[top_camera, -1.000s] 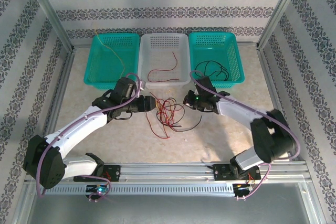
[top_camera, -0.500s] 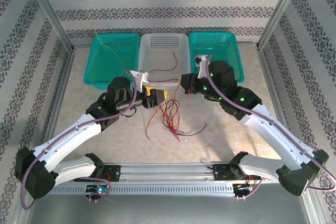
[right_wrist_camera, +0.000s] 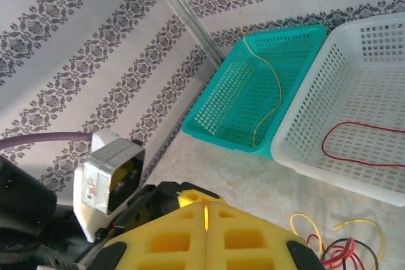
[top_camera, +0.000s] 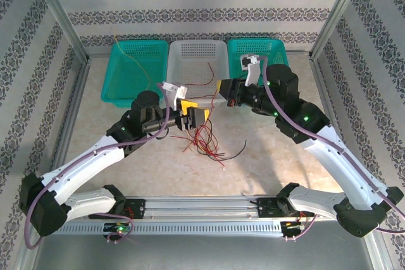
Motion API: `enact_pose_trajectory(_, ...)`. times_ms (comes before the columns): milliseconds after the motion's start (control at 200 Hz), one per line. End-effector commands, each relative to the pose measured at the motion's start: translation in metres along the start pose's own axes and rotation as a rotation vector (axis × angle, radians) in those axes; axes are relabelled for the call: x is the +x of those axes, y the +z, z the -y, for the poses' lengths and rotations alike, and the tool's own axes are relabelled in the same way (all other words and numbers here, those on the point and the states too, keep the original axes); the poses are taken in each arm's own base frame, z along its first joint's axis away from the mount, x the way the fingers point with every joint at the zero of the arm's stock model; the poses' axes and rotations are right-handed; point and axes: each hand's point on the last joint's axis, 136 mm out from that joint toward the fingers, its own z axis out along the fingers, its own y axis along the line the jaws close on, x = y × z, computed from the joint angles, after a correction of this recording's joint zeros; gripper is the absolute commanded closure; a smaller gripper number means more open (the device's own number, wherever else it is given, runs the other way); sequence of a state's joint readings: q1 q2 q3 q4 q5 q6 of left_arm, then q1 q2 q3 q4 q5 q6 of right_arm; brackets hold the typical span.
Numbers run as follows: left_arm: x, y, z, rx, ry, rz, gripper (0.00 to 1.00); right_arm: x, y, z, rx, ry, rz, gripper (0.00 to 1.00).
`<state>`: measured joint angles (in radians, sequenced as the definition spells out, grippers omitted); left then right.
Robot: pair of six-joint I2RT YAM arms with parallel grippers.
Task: Untangle the cables
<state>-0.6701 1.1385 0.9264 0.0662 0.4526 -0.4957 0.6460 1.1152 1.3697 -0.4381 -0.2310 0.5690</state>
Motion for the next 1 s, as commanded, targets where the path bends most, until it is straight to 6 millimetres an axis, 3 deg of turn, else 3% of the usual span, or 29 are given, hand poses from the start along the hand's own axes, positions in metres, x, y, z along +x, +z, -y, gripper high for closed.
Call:
enact_pose_trajectory(0,-0.022,0.003,0.023,0.058,0.103,0.055,0.26,-0.015,-0.010,-0.022,-0.073,-0.016,0.032,1.00)
enact_pose_trajectory(380,-0.044,0.020,0.039,0.077,0.216,0.076,0.26,-0.028,-0.023,-0.041,-0.131,-0.021,0.061,1.00)
enact_pose_trajectory(460,-0.048,0.020,0.039,0.063,0.235,0.084,0.34,-0.029,-0.026,-0.042,-0.131,-0.020,0.065,1.00)
enact_pose_trajectory(645,-0.053,0.018,0.042,0.062,0.253,0.096,0.66,-0.031,-0.029,-0.045,-0.139,-0.023,0.071,1.00)
enact_pose_trajectory(994,-0.070,0.018,0.049,0.077,0.253,0.162,0.95,-0.036,-0.037,-0.052,-0.159,-0.026,0.089,1.00)
